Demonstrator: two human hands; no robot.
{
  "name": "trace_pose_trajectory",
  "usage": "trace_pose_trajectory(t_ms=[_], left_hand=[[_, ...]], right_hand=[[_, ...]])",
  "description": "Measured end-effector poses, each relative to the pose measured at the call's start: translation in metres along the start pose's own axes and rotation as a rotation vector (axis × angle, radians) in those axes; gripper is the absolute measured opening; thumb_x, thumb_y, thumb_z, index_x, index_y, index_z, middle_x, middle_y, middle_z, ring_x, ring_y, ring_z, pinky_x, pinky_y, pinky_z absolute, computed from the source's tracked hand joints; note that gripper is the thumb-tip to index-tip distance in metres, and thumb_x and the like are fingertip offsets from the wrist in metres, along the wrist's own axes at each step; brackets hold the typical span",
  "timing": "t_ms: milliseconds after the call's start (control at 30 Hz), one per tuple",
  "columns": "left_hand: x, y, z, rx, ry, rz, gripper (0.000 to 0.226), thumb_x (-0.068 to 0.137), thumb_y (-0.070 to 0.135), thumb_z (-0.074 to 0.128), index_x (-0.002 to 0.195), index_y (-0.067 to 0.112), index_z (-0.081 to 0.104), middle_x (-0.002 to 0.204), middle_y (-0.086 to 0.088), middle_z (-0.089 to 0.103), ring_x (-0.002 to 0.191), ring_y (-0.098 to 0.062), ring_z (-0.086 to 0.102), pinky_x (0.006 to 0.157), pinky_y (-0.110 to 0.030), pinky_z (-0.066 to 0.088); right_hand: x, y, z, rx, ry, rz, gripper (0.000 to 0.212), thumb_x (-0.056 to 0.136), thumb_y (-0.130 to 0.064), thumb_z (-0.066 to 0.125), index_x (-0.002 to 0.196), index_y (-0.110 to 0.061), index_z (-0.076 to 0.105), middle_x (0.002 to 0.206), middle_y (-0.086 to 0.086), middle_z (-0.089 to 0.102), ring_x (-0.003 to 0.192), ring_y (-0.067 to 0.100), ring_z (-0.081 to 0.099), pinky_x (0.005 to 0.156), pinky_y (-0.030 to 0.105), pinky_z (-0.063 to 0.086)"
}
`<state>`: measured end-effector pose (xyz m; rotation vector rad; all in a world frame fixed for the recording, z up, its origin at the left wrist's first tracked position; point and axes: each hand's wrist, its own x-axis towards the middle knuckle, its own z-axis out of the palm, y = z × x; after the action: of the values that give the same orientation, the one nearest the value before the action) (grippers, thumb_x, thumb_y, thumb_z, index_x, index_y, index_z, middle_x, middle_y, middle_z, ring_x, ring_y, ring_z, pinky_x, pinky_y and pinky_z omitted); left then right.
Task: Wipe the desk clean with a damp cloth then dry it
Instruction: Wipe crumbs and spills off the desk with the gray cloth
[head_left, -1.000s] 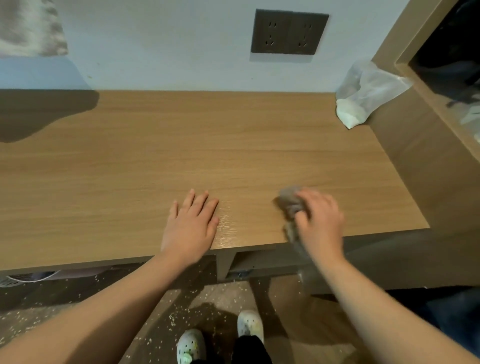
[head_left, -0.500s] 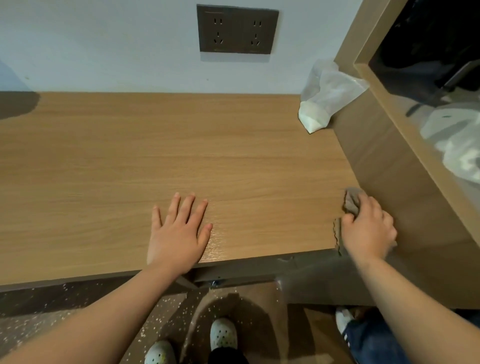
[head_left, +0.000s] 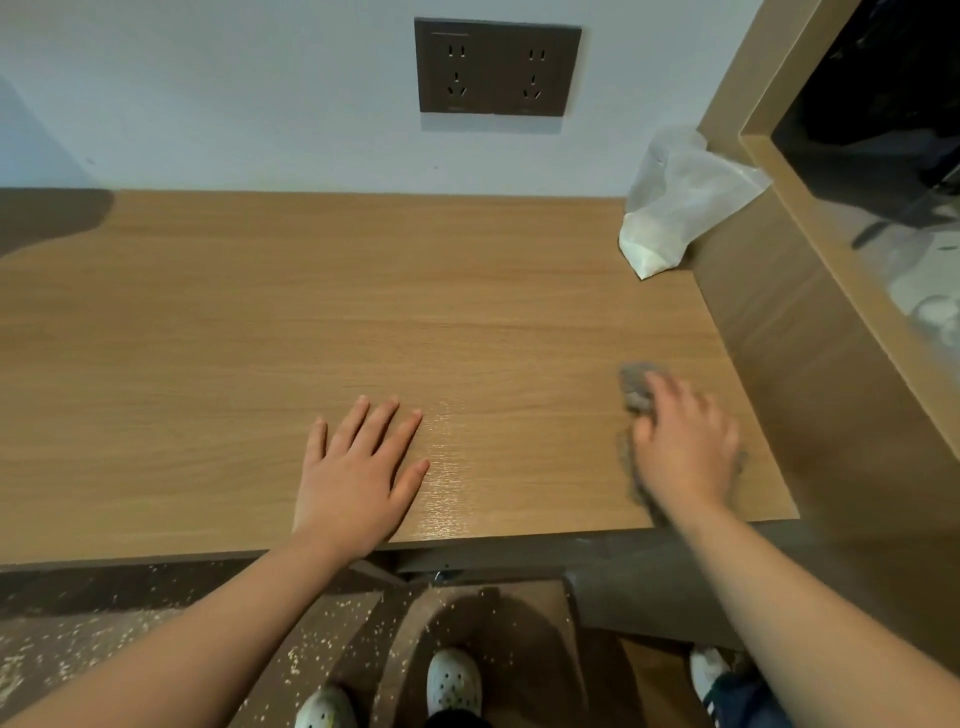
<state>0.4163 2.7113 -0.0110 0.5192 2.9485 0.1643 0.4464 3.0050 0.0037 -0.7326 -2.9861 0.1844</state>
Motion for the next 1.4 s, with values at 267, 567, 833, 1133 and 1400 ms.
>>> trace_pose_trajectory(t_ms=[267,567,833,1133,1400], left_hand=[[0.021,-0.043,-0.011,0.010,0.063,-0.159,0.075,0.082,0.064,0.000,0.147,0.032,0.020,0.155,0.000,0.019,0.143,-0.022,0.009,0.115,-0.047,0.006],[0.021,-0.045,-0.004,-0.001,0.039,-0.191,0.074,0.079,0.064,-0.009,0.147,0.037,0.002,0.157,0.004,0.001,0.143,-0.018,-0.012,0.115,-0.045,-0.004],[0.021,-0.046,-0.002,-0.014,0.066,-0.172,0.070,0.083,0.061,-0.006,0.147,0.036,0.005,0.157,0.005,0.005,0.143,-0.018,-0.009,0.114,-0.045,-0.004],[0.022,-0.051,0.002,-0.050,0.115,-0.156,0.058,0.092,0.045,0.009,0.143,0.030,0.034,0.150,-0.001,0.031,0.142,-0.024,0.015,0.113,-0.050,0.012],[0.018,-0.054,-0.001,-0.089,0.118,-0.117,0.063,0.088,0.046,0.003,0.144,0.031,0.030,0.152,0.003,0.026,0.143,-0.018,0.007,0.114,-0.043,0.002]], right_hand=[[-0.002,-0.032,0.007,0.017,-0.087,-0.075,0.057,0.093,-0.028,0.044,0.146,-0.027,0.024,0.155,0.000,0.016,0.139,0.028,0.014,0.111,0.047,0.013],[0.100,-0.010,0.010,0.047,0.112,0.459,0.044,0.091,-0.024,0.046,0.134,-0.017,0.042,0.142,0.017,0.031,0.122,0.037,0.029,0.100,0.045,0.022],[0.054,-0.121,0.022,0.154,-0.037,-0.185,0.050,0.087,-0.020,0.046,0.136,-0.023,0.042,0.144,0.007,0.036,0.128,0.032,0.029,0.105,0.045,0.025],[0.046,-0.053,0.013,0.100,-0.060,-0.124,0.051,0.088,-0.022,0.047,0.138,-0.027,0.040,0.144,0.002,0.039,0.127,0.030,0.033,0.101,0.044,0.028],[-0.054,-0.140,0.008,0.225,-0.171,-0.522,0.050,0.089,-0.024,0.039,0.138,-0.037,0.035,0.145,-0.013,0.029,0.133,0.018,0.025,0.111,0.045,0.025]])
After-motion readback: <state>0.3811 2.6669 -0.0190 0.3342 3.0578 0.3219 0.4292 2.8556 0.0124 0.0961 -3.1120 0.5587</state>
